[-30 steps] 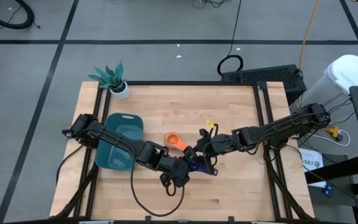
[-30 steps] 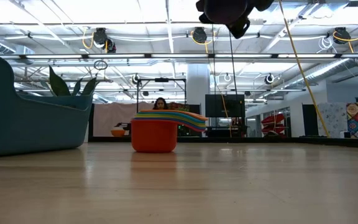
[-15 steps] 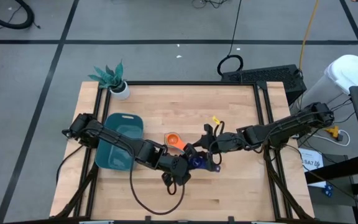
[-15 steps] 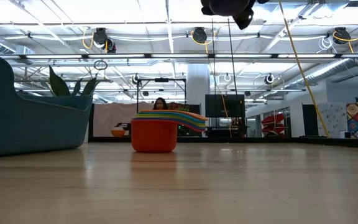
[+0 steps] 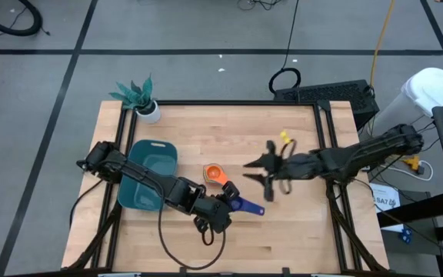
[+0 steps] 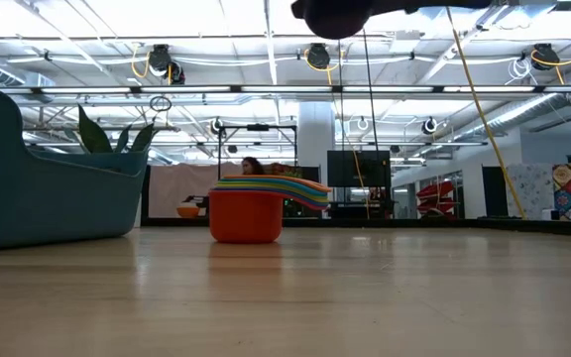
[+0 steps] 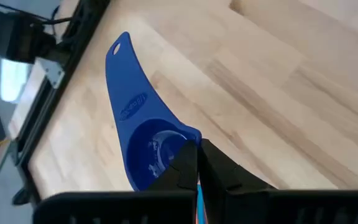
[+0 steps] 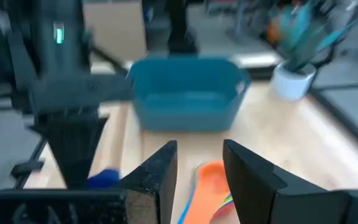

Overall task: Nest measuring cups in basket
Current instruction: Stack the dark blue measuring cup on top of the orange measuring cup

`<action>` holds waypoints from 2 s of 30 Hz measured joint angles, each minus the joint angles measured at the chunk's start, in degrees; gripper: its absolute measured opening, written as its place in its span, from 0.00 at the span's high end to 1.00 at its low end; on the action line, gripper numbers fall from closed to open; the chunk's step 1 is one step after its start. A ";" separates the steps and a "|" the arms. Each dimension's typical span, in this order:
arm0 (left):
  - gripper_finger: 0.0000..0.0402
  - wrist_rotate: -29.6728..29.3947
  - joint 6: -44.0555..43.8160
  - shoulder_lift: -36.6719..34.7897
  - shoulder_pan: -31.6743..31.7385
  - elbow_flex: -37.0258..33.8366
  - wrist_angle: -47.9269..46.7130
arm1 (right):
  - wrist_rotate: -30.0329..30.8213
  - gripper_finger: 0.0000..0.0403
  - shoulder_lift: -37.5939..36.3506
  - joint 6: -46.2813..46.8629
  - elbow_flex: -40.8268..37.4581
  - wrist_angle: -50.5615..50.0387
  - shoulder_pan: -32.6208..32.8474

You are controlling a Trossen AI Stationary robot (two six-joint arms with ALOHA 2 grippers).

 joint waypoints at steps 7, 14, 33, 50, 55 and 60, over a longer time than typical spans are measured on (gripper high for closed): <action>1.00 -3.26 -0.92 -1.06 0.03 0.04 -1.57 | 5.16 0.69 -7.88 -1.45 0.00 -9.27 -0.20; 1.00 -6.11 -1.58 -0.94 1.48 0.00 -7.69 | 7.45 0.69 -11.19 4.28 -0.02 -20.49 -0.03; 1.00 -4.65 -4.33 -1.38 8.29 -0.02 -18.23 | 12.13 0.69 -17.88 18.66 -10.70 -24.19 10.11; 1.00 -13.82 -11.96 -10.76 9.81 -0.07 -26.64 | 17.92 0.69 -21.73 23.02 -12.02 -24.34 16.63; 1.00 -15.56 -13.81 -14.25 9.94 0.00 -30.54 | 17.98 0.69 -21.57 23.14 -12.02 -24.13 16.78; 1.00 -19.20 -16.88 -19.57 10.62 -6.69 -32.87 | 17.92 0.69 -20.91 23.84 -12.02 -24.16 16.80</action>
